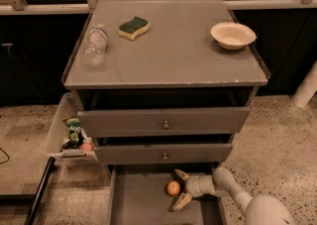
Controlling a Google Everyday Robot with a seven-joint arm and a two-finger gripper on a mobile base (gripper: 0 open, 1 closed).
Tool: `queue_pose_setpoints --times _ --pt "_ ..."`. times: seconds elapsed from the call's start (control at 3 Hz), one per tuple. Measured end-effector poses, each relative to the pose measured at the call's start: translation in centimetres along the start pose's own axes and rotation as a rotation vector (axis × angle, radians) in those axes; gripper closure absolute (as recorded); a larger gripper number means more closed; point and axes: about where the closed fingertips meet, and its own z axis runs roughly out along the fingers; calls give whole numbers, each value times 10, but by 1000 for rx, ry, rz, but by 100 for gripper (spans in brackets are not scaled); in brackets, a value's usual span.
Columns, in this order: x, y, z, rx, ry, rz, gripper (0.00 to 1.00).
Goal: Pick orange from bottom drawer and place on counter
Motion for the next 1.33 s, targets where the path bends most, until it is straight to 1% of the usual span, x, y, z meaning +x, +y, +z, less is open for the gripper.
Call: queue_pose_setpoints --times 0.33,0.67,1.33 --pt "0 0 0 0 0 0 0" --pt "0 0 0 0 0 0 19" --pt "0 0 0 0 0 0 66"
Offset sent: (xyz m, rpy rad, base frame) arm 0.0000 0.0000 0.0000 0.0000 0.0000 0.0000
